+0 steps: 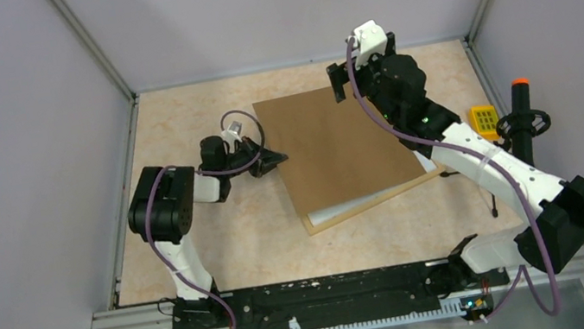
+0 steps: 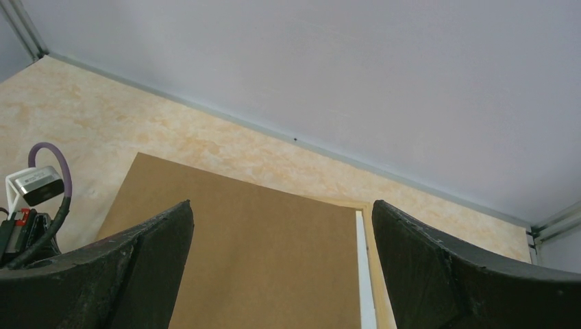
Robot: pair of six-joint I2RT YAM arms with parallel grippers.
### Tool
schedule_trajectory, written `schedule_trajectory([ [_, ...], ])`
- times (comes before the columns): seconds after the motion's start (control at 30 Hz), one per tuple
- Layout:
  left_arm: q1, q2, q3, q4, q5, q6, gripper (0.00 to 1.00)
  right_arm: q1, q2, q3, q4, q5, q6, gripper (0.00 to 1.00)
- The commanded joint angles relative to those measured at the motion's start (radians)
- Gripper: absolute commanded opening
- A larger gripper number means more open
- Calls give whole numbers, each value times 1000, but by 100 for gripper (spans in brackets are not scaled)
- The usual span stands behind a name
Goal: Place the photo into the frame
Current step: Place the photo frame item in the photo frame.
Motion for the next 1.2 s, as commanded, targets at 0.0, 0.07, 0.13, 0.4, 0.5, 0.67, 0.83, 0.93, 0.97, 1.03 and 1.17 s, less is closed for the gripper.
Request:
schedule_trajectory([
  [0.0,-13,6,15,50,-41,39,0,-14,16,37,19,1,-9,99],
  [0.07,-13,11,14,39,-49,50,0,-16,28,41,19,-6,-3,99],
  [0.13,-13,20,16,19,-45,63,0,-28,52,48,19,-25,17,99],
  [0.4,-8,33,11,-27,-37,95,0,-109,390,319,-310,88,196,99],
  [0.5,-1,27,18,-54,-33,107,0,-128,520,391,-409,218,171,99],
  [0.67,6,8,21,-88,-39,130,0,-256,636,416,-557,213,260,88],
  [0.83,13,5,15,-115,-48,153,0,-357,561,196,-452,114,358,76],
  [0.93,13,14,15,-106,-43,141,0,-387,530,128,-426,96,366,68],
  [0.97,13,14,15,-103,-42,140,0,-402,528,123,-433,92,373,64],
  [1.03,13,10,16,-107,-44,146,0,-436,517,103,-432,70,402,56],
  [1.17,13,5,24,-139,-53,172,0,-489,473,24,-345,8,430,46],
])
